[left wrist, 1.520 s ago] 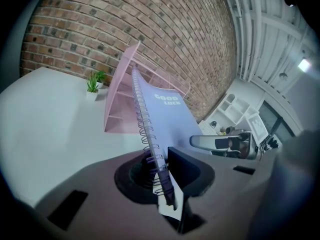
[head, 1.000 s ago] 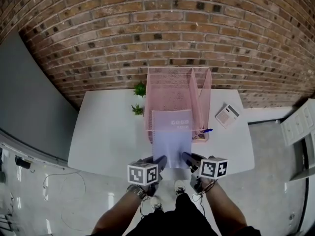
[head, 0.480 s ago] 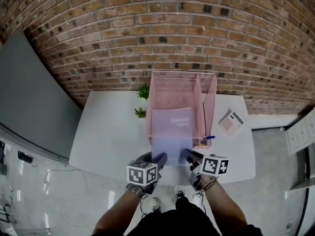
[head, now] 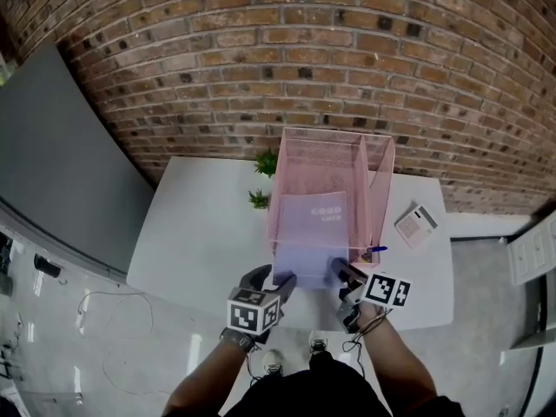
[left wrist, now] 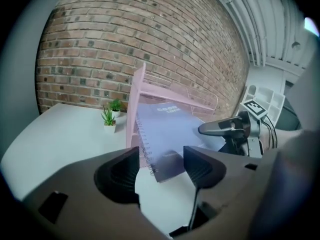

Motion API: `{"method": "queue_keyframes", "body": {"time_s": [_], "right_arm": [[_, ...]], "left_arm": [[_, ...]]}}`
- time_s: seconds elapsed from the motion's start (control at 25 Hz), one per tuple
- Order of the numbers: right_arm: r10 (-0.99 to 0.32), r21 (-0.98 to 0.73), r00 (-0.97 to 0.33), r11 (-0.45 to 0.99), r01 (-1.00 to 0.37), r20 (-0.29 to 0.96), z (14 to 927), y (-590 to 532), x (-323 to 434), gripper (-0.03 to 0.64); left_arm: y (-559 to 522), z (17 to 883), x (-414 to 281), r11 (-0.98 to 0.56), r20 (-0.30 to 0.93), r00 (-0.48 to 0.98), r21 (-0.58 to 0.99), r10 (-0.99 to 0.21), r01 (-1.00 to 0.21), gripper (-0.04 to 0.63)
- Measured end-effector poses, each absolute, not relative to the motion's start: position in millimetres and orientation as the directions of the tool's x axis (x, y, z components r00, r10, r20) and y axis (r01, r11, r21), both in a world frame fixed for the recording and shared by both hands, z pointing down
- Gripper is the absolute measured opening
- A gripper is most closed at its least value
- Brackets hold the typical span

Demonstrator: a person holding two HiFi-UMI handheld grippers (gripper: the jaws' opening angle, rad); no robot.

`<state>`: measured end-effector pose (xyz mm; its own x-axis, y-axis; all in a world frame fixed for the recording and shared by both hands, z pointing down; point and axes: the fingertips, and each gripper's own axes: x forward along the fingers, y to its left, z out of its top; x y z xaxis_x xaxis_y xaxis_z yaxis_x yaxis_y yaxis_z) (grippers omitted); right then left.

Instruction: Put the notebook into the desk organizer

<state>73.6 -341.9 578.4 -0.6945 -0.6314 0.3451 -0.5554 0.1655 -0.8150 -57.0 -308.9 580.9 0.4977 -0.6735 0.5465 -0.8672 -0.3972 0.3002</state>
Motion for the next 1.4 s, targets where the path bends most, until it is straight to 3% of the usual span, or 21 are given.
{"method": "queue_keyframes", "body": {"time_s": [0.68,0.76,0.88,1.04,1.4], "right_arm": [[-0.628,-0.807,-0.688,0.157,-0.569,0.363,582.0,-347.3,74.5,0.075],[-0.614,-0.772,-0.69,0.197,-0.604,0.383,582.7,-346.8,73.7,0.099],[-0.581,-0.711,-0.708,0.29,-0.641,0.401,581.1,-342.9,67.4,0.216],[-0.549,-0.636,-0.72,0.386,-0.669,0.425,578.8,-332.7,60.6,0.307],[-0.573,-0.474,-0.657,0.458,-0.752,0.489,585.4,-303.5,71.7,0.327]], "left_arm": [[-285.5,591.4,-54.3,-0.451,0.557,0.429,0.107,-0.711,-0.886,0.264],[-289.0,592.0,-54.7,-0.439,0.552,0.422,0.11,-0.719,-0.892,0.265],[-294.9,591.4,-54.4,-0.428,0.547,0.413,0.108,-0.728,-0.897,0.264],[-303.3,592.2,-59.2,-0.399,0.546,0.399,0.124,-0.737,-0.908,0.264],[-320.9,590.9,-61.0,-0.373,0.55,0.388,0.145,-0.739,-0.916,0.264]]}}
